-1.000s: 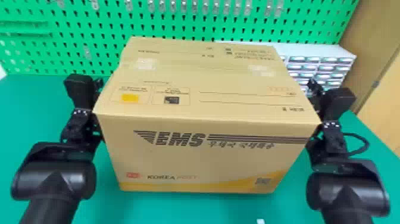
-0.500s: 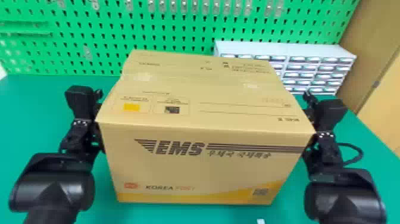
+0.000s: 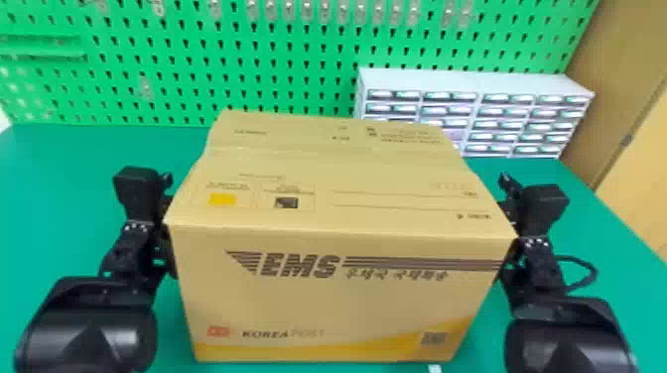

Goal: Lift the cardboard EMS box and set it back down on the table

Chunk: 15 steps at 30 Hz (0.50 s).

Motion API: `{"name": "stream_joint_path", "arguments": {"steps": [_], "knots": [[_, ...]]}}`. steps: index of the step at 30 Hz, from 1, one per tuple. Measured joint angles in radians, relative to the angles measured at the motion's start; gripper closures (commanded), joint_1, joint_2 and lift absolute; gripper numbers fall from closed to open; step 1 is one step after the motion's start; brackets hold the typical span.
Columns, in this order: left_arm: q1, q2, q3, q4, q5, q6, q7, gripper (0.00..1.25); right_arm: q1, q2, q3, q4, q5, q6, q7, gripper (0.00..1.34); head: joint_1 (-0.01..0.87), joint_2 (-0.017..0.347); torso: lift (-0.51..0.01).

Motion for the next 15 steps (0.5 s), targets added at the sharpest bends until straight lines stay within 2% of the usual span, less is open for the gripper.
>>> {"name": "stream_joint_path", "arguments": {"steps": [15], "knots": [[0.036,0.000,0.019,0.021,-0.009,-0.001,-0.001,0.46,0.037,0.004,-0.008,0.037,-0.006,0.000,0.000,0.51,0.678,-0.014,-0.091]]}}
